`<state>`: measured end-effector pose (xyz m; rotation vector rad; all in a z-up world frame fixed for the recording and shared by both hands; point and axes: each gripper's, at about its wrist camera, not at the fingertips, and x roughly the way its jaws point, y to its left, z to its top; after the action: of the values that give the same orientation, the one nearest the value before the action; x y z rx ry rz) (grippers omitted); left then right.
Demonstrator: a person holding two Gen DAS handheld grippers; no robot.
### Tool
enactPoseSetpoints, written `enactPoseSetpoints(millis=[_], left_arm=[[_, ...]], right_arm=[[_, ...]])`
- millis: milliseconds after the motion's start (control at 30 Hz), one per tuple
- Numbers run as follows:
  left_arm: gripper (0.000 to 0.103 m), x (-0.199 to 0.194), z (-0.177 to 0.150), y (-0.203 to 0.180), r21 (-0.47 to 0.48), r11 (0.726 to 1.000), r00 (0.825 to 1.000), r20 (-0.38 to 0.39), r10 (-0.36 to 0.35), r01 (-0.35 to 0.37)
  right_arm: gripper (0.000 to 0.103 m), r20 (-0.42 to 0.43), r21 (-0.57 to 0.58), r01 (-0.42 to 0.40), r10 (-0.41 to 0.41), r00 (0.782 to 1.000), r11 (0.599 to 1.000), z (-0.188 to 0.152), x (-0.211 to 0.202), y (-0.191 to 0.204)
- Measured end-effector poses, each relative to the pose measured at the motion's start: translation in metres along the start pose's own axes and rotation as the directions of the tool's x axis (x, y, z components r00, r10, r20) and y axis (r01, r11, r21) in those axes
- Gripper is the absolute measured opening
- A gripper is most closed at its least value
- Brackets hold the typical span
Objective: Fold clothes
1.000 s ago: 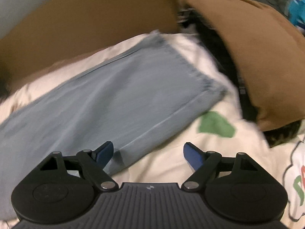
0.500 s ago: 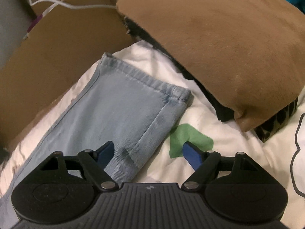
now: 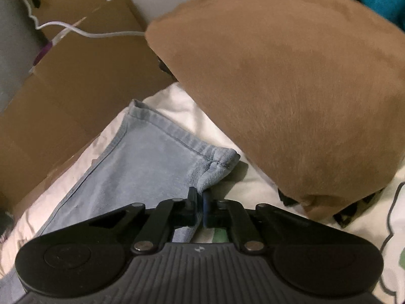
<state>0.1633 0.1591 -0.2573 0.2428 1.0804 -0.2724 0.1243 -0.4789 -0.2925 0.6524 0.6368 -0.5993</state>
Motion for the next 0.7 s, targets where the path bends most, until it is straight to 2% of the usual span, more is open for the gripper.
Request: enactPoseSetpoints(millis=[200,367,500,700], left_arm=[[0.040,-0.003,-0.004,0.003,0.000,1.000,1.000,-0.008,-0.009,0.009],[0.040,-0.008,-0.006,0.006,0.018,1.000,1.000,0.000,-0.011,0.011],[0.040,-0.008,-0.011,0.014,-0.010,1.000,1.000,-0.004,-0.012,0.012],[0.041,-0.013,-0.016,0.022,-0.046,0.999,1.000,0.004,-0.019,0.019]], right_arm=[[0.001,0.014,0.065,0.053,-0.054,0.998,0.997,-0.005,-0.005,-0.005],[0.001,0.019,0.049,0.116,-0.117,0.993,0.992,-0.004,-0.001,-0.006],[0.000,0.016,0.047,0.147,-0.148,0.989,0.988,-0.003,-0.005,-0.010],[0.002,0.007,-0.071,0.088,-0.088,0.996,0.994,-0.008,-0.025,-0.003]])
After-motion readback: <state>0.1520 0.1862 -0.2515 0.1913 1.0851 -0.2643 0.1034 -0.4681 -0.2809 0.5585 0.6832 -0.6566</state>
